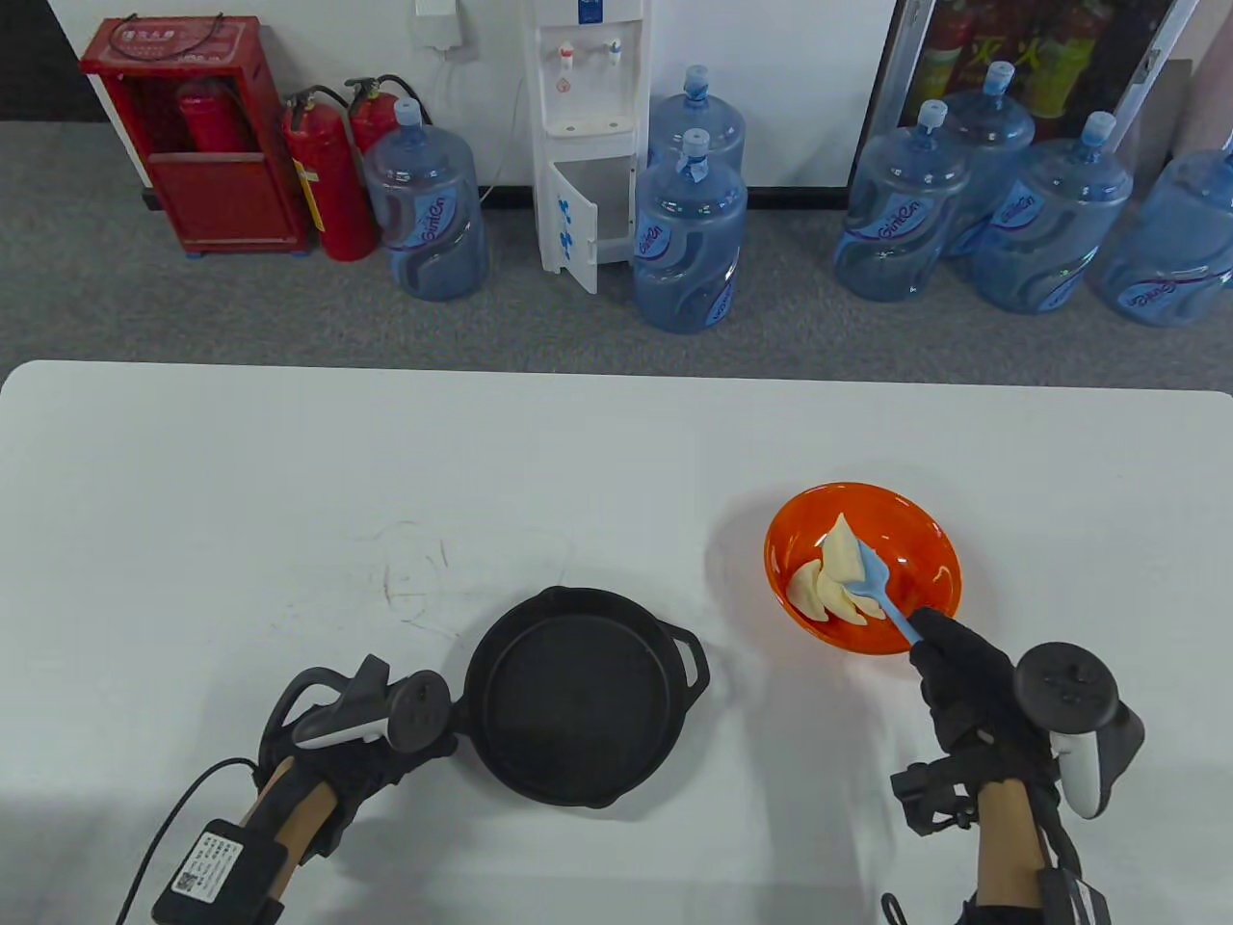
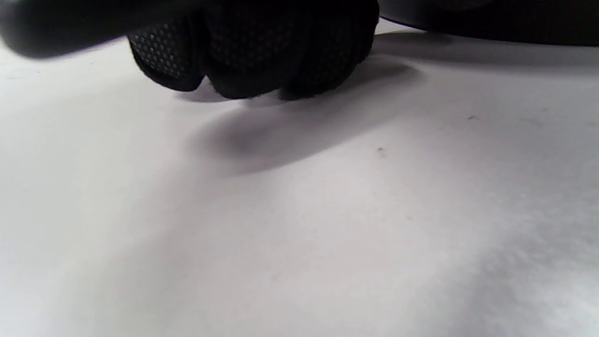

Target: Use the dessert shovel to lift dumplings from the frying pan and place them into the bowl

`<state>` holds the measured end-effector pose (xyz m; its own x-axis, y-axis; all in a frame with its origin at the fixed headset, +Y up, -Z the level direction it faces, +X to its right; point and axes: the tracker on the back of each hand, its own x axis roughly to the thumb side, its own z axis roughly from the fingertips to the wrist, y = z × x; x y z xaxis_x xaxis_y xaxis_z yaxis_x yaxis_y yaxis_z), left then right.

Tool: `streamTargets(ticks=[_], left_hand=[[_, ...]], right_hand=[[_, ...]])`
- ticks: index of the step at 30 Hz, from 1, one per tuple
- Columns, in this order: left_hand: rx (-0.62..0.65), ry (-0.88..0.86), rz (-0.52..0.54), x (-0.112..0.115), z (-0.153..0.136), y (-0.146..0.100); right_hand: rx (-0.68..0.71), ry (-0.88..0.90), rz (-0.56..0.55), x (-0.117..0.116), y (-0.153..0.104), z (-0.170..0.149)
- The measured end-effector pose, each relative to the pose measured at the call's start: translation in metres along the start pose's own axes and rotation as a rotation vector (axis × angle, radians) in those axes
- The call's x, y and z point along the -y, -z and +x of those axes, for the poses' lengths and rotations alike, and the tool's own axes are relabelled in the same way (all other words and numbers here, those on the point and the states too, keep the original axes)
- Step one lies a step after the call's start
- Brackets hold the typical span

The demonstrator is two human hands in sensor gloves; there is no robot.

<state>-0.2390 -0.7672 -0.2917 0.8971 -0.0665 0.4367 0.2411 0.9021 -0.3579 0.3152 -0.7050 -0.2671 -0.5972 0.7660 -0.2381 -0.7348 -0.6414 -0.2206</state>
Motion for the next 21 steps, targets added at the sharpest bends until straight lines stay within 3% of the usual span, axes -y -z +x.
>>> streamTargets(ticks=[21], left_hand=[[-0.002,-0.010,-0.001,0.000,-0.001,0.000]], right_hand=[[-0.110,-0.121,-0.023,0.021,0.019,-0.030]])
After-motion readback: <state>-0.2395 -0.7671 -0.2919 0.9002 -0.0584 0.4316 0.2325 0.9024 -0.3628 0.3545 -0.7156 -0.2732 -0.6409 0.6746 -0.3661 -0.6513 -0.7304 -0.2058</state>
